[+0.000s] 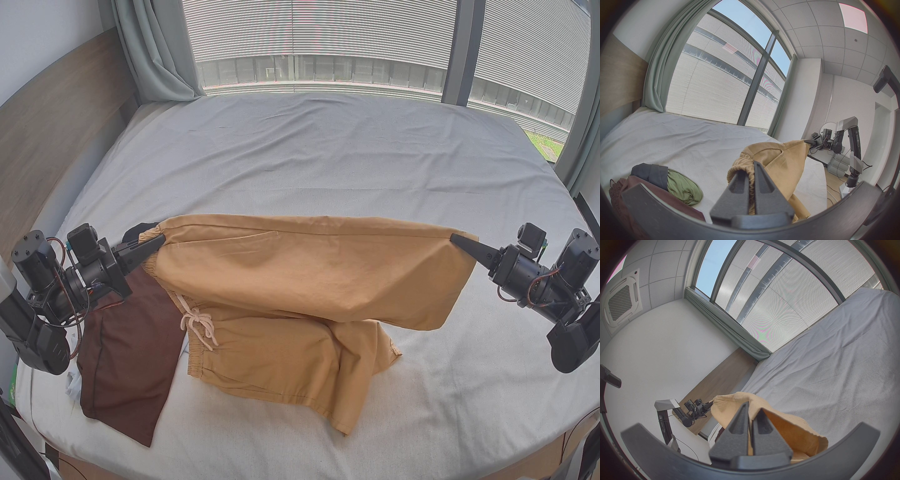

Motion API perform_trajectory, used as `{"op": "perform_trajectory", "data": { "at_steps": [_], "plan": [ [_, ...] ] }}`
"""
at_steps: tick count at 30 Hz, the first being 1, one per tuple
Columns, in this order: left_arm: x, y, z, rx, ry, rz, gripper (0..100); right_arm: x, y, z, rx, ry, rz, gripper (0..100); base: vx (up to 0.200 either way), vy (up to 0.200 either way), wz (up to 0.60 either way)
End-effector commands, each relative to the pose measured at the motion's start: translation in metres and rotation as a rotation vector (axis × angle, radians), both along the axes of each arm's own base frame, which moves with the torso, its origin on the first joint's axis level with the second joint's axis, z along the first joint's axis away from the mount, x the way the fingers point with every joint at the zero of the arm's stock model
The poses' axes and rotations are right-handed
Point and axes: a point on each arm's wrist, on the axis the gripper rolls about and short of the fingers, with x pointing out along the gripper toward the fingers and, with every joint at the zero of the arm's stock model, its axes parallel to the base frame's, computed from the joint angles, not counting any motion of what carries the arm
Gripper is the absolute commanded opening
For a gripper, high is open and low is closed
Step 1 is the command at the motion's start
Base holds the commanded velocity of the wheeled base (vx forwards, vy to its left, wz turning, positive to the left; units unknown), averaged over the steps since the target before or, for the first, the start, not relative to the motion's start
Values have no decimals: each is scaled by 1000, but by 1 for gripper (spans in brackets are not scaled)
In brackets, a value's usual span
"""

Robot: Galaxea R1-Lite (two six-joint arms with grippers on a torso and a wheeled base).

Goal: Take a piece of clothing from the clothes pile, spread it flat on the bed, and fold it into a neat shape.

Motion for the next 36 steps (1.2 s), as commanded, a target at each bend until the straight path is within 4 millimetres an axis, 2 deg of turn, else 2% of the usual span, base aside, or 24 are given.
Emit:
{"op": "perform_trajectory", "data": {
  "at_steps": [1,36],
  "plan": [
    [1,0,-1,-3,7,2,0,1,-1,0,-1,-1,-5,0,0,0,0],
    [3,9,2,-72,61,17,0,5,-13,3,-5,-20,-46,0,0,0,0]
  ]
}}
